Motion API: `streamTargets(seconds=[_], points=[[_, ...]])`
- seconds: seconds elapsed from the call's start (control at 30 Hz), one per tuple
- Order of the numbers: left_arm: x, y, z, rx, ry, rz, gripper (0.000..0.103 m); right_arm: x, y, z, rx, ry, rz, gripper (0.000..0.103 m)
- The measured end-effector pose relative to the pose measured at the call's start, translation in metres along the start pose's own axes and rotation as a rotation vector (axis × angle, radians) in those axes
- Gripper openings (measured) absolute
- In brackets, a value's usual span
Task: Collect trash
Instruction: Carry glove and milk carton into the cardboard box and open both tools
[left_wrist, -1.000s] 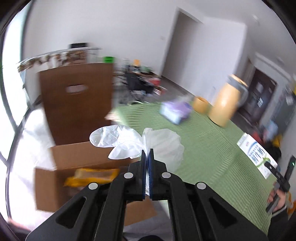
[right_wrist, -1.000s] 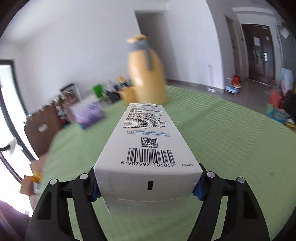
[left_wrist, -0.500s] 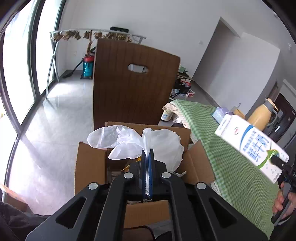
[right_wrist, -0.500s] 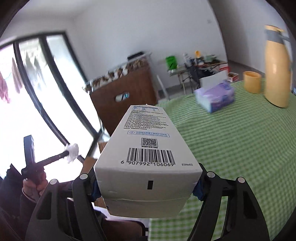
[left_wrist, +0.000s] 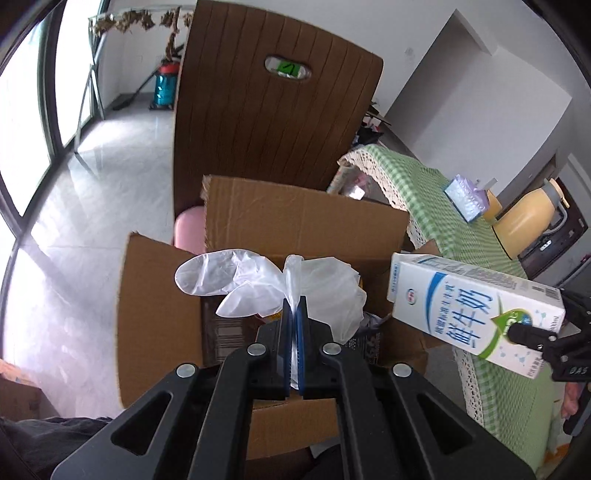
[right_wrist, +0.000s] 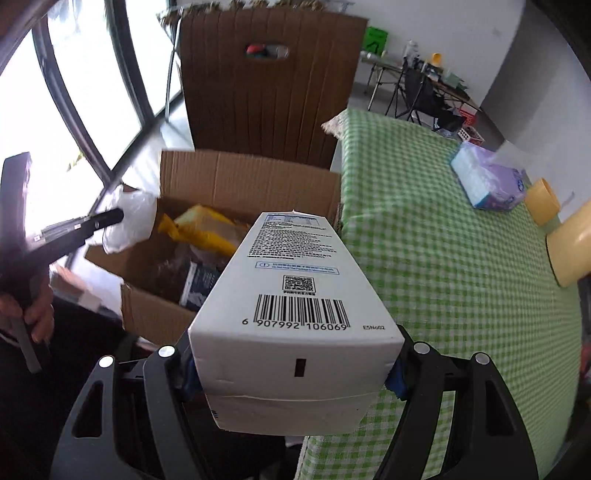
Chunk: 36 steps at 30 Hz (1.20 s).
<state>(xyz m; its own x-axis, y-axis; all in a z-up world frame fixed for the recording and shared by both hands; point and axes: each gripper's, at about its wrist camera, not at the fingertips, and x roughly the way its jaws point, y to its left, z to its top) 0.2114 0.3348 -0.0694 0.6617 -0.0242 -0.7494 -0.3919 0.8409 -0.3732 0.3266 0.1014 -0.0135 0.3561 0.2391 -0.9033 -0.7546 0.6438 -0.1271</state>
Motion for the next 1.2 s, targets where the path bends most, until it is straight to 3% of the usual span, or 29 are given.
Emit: streamTargets(seconds=[0.07, 0.2, 0.27, 0.47, 0.57, 0.77, 1.0, 1.2], points=[[0.017, 0.002, -0.001, -0.005, 0.017, -0.049, 0.000, 0.021, 0.007, 0.012, -0.040, 0.050, -0.034, 0.072], [0.049, -0.004, -0.009, 0.036, 0.091, -0.005, 0.000, 0.063, 0.019, 0.031, -0.097, 0.124, -0.092, 0.072], [0.060, -0.001, -0.009, 0.015, 0.121, -0.029, 0.000, 0.068, 0.029, 0.039, -0.096, 0.119, -0.110, 0.072], [0.112, 0.009, -0.014, -0.018, 0.247, 0.024, 0.000, 0.069, 0.028, 0.065, -0.045, 0.101, -0.057, 0.071], [0.121, 0.012, -0.018, -0.031, 0.264, 0.019, 0.000, 0.070, 0.027, 0.078, -0.051, 0.148, -0.032, 0.071], [0.131, 0.009, -0.027, -0.006, 0.288, 0.033, 0.001, 0.111, 0.016, 0.105, 0.018, 0.249, 0.017, 0.071], [0.120, 0.003, -0.027, 0.031, 0.212, 0.062, 0.036, 0.140, 0.040, 0.096, 0.000, 0.293, 0.014, 0.071], [0.090, 0.014, -0.017, -0.021, 0.168, 0.063, 0.055, 0.136, 0.040, 0.090, 0.014, 0.264, -0.008, 0.074]])
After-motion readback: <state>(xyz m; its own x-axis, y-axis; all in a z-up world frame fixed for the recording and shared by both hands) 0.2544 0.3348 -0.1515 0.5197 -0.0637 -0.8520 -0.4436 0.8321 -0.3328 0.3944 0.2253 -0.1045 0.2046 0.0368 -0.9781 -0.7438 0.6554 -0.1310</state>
